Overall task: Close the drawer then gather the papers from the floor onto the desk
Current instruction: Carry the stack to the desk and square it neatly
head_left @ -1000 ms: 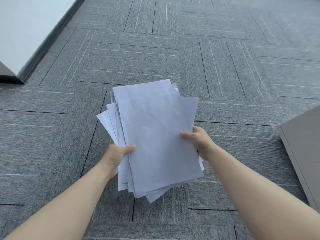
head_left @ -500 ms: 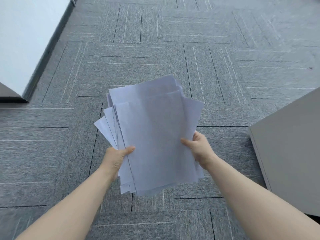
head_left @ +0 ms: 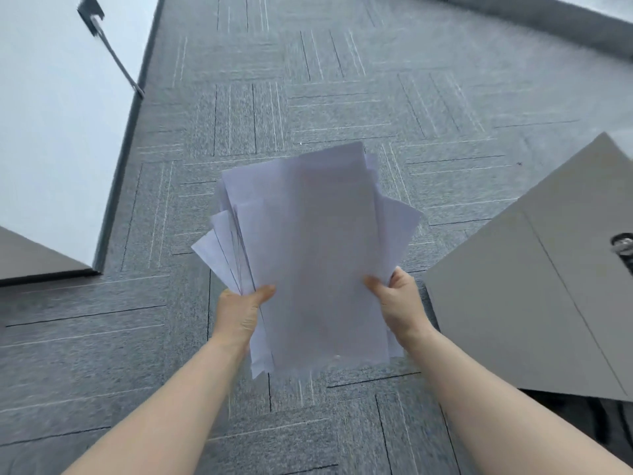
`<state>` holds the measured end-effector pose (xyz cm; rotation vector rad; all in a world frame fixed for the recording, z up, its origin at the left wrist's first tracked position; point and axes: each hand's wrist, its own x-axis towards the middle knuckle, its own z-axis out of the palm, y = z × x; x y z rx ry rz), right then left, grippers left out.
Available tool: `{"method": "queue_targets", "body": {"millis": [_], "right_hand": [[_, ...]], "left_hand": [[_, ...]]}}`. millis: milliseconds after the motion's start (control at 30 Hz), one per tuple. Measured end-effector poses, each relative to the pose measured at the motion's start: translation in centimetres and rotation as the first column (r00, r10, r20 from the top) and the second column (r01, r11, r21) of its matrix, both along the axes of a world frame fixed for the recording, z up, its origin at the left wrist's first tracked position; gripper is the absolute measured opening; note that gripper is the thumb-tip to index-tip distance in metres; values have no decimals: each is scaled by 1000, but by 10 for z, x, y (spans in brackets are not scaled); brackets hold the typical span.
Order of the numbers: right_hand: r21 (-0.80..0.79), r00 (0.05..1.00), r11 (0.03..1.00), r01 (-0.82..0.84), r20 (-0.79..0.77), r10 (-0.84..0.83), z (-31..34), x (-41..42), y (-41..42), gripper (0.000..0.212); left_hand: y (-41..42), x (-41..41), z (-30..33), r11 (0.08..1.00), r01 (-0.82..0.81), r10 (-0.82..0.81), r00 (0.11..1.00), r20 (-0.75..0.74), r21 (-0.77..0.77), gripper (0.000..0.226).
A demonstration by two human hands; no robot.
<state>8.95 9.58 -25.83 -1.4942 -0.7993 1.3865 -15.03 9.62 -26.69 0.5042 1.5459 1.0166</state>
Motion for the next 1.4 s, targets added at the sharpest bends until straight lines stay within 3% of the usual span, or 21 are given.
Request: {"method": "queue_targets", "body": {"millis": [100,233,433,667,1000,1400], "right_hand": [[34,996,995,89,11,-89,63,15,-8,20],[75,976,974,215,21,-218,142,43,-33,23],[146,905,898,414,38,-423,238,88,-83,18],[226,807,786,575,-3,-590,322,131,-141,20],[338,618,585,737,11,-786,406,209,-231,25],[398,343,305,865,-24,-939,436,321,-337,15]], "left_hand": [[10,18,64,996,85,-86,996,2,33,36],[23,53,143,974,209,-208,978,-25,89,20],[26,115,241,908,394,-400,917,14,141,35],[10,186,325,802,550,-570,821,27,232,24],[-44,306,420,641,715,-738,674,-33,279,18],[-130,464,472,451,830,-853,509,-116,329,17]]}}
